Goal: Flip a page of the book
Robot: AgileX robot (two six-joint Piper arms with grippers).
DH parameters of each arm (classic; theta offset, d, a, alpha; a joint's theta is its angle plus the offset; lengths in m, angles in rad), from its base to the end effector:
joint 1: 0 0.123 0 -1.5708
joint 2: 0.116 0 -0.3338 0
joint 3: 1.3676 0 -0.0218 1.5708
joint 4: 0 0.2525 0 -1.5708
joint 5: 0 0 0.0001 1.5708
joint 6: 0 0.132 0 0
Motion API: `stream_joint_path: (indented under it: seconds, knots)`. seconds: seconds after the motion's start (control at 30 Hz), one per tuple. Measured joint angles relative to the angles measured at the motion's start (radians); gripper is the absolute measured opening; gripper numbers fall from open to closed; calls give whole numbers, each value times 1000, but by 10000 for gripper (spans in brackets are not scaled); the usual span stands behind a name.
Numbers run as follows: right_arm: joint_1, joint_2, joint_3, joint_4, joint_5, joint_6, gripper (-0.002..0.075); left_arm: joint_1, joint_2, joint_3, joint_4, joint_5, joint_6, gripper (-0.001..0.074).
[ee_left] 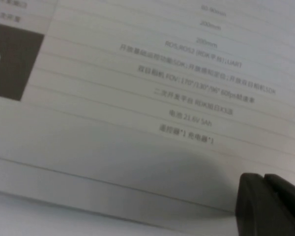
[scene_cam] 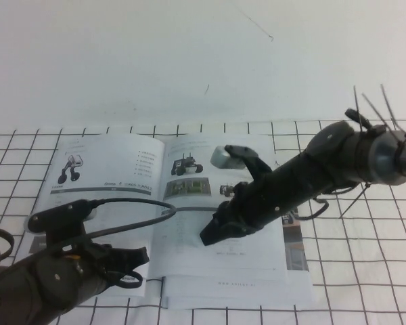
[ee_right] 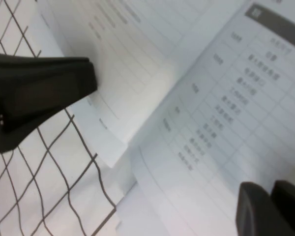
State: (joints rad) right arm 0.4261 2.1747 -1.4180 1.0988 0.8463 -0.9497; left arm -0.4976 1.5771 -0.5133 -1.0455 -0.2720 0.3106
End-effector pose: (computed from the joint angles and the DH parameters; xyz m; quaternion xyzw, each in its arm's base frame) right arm 0.3936 0.2754 0.1449 -0.2823 0.8715 0.3807 0.1263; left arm 0.2660 -0.1096 0.1618 -0.1439 0.9169 -0.1137 0.3546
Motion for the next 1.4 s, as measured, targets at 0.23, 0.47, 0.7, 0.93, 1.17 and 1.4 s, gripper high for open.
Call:
stream_joint_path:
  seconds: [0.23,0.47,0.7,0.93,1.17,1.4]
  knots:
    - [0,74,-4,82,30,-2,7,0,2,0,0,31,9,-3]
    - [0,32,-8,79,50,-19,1,0,-112,4,-45,40,-29,-3]
    - [0,-201,-8,-50,77,-36,1,0,-490,4,46,82,20,-3]
    - [0,-436,-8,-458,150,95,1,0,-799,7,122,480,109,-3]
    - [0,-608,-8,-1000,341,433,1,0,-947,13,280,857,30,-3]
    - [0,-784,60,-1211,380,595,0,0,-978,13,824,917,-437,-3]
